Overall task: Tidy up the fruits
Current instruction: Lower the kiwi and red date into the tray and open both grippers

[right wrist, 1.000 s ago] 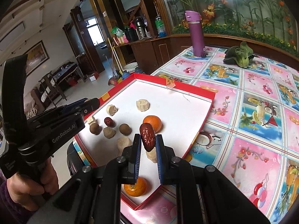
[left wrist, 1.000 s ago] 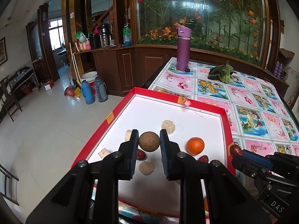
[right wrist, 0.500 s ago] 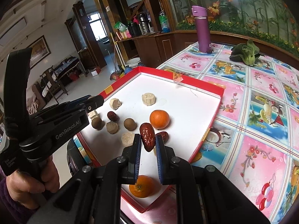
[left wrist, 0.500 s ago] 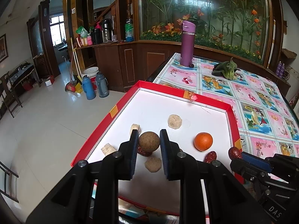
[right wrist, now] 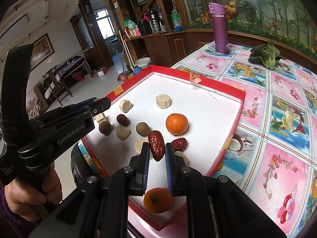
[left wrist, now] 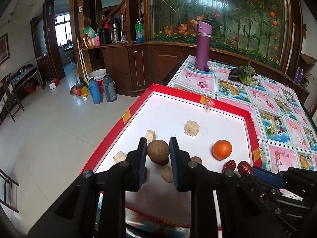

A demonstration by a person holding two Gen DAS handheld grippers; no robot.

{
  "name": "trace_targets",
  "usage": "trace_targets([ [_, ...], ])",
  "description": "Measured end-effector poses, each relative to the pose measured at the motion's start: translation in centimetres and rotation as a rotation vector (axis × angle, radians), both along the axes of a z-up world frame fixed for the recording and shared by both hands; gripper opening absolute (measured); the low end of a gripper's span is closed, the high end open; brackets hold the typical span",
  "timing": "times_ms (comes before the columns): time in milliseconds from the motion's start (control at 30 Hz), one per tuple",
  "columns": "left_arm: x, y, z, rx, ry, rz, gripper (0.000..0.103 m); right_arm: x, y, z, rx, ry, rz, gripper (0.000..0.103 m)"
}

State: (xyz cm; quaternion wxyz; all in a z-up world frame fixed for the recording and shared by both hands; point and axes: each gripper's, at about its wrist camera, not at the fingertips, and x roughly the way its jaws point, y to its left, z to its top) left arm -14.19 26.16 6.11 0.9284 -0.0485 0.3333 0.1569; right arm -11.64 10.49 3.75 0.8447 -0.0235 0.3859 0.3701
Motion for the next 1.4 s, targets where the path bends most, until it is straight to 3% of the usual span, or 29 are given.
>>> trace_targets([
  [900,-0.2,1.2,-1.4,-0.016,0.036,0.003,0.025,0.9,0.2,-0.7,-0.008,0.035,-0.05,0.013],
  [1400,0.3,1.4,-2.3,-0.022,0.063,0.001,0.025,4.2,1.5,-0.7,-0.025,0.033,-0.084,0.013],
])
